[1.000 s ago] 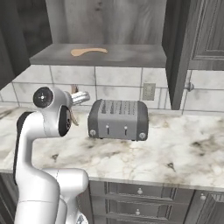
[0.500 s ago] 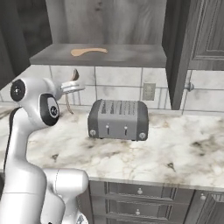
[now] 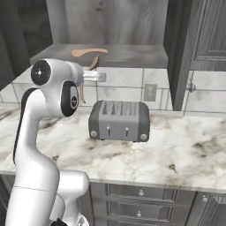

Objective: Organize the utensils by type. Pick up the wooden spoons from the counter and place them in the open cabinet. Then pick up the metallic utensils from the counter and place them in the open drawer.

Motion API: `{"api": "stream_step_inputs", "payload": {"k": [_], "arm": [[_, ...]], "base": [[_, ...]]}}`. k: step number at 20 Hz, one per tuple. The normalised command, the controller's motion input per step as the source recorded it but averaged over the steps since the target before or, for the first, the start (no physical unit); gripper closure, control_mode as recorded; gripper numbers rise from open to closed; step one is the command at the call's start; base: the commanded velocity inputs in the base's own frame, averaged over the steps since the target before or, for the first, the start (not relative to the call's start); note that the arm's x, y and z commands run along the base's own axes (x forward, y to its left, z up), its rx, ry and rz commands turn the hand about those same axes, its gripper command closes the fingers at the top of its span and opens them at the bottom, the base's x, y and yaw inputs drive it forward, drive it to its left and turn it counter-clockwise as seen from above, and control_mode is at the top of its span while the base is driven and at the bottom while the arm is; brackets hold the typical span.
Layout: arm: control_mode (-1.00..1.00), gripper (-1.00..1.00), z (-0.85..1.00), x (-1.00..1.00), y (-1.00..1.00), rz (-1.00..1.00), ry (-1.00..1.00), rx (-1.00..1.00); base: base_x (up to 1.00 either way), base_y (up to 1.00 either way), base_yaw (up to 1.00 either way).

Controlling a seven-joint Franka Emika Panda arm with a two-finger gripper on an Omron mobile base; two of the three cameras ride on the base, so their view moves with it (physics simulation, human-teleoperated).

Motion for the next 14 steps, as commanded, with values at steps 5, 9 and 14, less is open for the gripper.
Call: {"api": "stream_step_inputs", "payload": {"k": [5, 9, 14], "arm": [[-1.0, 1.0, 0.52, -0.67, -0.33, 0.0, 0.0, 0.29], [-1.0, 1.0, 0.59, -0.61, -0.24, -0.01, 0.0, 0.31], [-1.0, 1.0, 0.48, 0.0, -0.08, -0.01, 0.07, 0.32]], "base": [[0.0, 0.0, 0.0], [0.0, 0.0, 0.0], [0.0, 0.0, 0.0]]}}
